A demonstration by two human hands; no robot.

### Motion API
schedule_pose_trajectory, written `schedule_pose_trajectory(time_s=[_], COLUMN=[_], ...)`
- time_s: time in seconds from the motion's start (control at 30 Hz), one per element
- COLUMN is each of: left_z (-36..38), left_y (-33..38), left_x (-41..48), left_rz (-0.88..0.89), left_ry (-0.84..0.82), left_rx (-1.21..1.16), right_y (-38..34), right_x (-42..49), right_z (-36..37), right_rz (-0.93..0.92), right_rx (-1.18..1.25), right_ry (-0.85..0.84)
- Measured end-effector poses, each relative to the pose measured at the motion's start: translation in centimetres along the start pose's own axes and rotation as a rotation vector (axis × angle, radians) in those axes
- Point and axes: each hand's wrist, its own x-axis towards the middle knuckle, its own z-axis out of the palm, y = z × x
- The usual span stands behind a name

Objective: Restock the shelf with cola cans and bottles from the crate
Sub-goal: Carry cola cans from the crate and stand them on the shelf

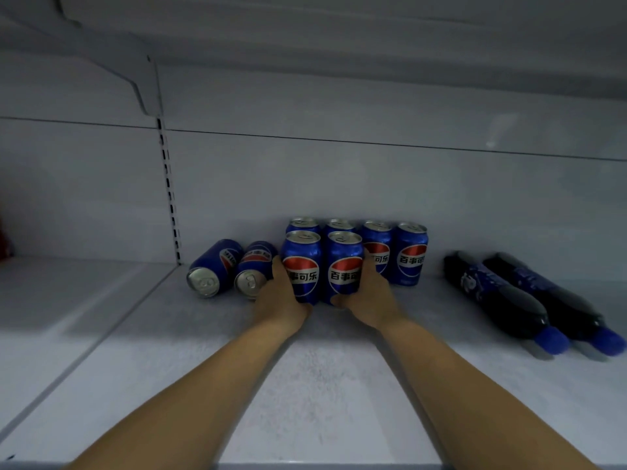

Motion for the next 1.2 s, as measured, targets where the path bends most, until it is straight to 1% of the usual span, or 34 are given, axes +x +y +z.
schedule_pose_trajectory(time_s=[0.13, 0.33, 0.5, 0.6, 0.73, 0.83, 0.9, 1.07, 1.2], left_z=[0.3, 0.1, -0.1, -0.7, -2.4, -3.5, -3.7, -2.5, -0.6], left_y=[0.0, 0.1, 0.3, 0.3, 0.6, 1.7, 2.9, 6.3, 10.0], left_x=[0.1, -0.1, -0.7, -1.4, -2.5, -3.5, -4.4, -7.5, -10.1], left_rz=[0.015, 0.047, 0.015, -0.008, 0.078, 0.200, 0.281, 0.342, 0.383], left_ry=[0.017, 0.035, 0.029, 0.034, 0.089, 0.165, 0.182, 0.140, 0.092], left_rx=[0.010, 0.031, -0.007, -0.045, -0.112, -0.204, -0.265, -0.267, -0.242], right_y=[0.8, 1.2, 0.7, 0.8, -0.6, -1.6, -1.7, -1.6, -0.9], right_x=[0.3, 0.2, -0.3, -0.3, -1.4, -3.0, -4.1, -7.1, -10.2], right_z=[0.6, 0.5, 0.7, -0.2, -2.7, -4.2, -4.9, -6.9, -11.0], right_rz=[-0.053, -0.065, -0.007, 0.055, 0.063, 0.119, 0.120, 0.120, 0.102], right_rx=[0.010, 0.090, 0.044, 0.064, 0.075, 0.125, 0.142, 0.168, 0.112], right_ry=[0.073, 0.048, 0.043, 0.104, 0.211, 0.294, 0.354, 0.451, 0.491])
